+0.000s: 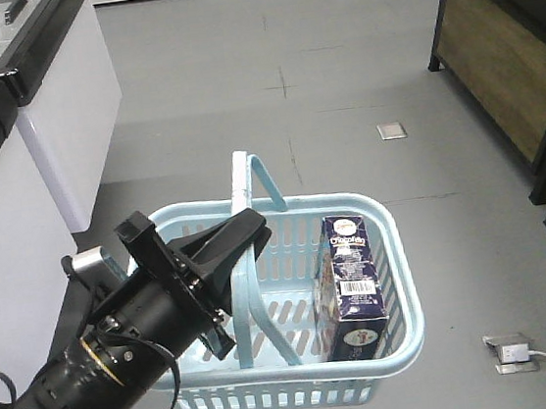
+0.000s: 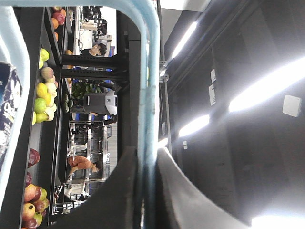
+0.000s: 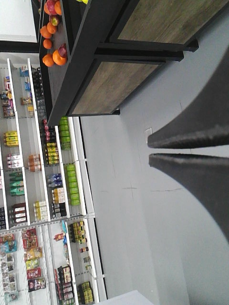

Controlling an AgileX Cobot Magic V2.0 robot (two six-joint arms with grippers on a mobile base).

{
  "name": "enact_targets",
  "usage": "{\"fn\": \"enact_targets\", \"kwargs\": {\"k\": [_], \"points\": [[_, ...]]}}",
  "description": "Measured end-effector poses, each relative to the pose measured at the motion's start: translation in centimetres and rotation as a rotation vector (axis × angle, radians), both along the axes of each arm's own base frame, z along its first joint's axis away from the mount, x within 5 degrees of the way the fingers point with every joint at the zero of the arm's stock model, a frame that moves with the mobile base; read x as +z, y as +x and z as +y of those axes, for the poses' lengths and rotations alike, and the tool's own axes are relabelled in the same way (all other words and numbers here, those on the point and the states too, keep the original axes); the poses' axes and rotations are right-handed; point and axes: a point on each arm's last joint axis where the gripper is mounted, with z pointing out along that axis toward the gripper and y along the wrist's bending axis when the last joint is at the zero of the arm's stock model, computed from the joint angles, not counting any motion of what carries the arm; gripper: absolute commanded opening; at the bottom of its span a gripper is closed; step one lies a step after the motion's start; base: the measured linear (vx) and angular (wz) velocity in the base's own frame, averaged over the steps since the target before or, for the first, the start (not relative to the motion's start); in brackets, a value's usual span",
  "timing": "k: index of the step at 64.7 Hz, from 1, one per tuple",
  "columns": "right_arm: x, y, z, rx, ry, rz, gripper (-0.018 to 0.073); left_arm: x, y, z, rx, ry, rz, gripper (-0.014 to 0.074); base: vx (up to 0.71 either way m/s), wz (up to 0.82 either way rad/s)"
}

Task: Left arm holds basket, right arm returns cookies
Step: 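Lower the held basket toward the robot's body with the left gripper, then hold the basket with the left gripper while driving toward the drink shelves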

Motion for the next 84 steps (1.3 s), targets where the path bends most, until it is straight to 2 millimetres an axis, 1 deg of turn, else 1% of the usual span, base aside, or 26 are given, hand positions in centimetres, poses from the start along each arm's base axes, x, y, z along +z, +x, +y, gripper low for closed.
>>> {"fn": "enact_targets", "kwargs": {"k": [42,84], "points": [[0.00,0.00,0.00,0.000,0.000,0.000,-0.0007,0.00,0.00,0.00,0.000,0.000,0.000,-0.0003,0.10,0.09],[0.00,0.00,0.00,0.000,0.000,0.000,-0.0006,0.00,-0.01,-0.01,-0.001,0.001,-0.001,-0.0003,0.20,-0.02]]}}
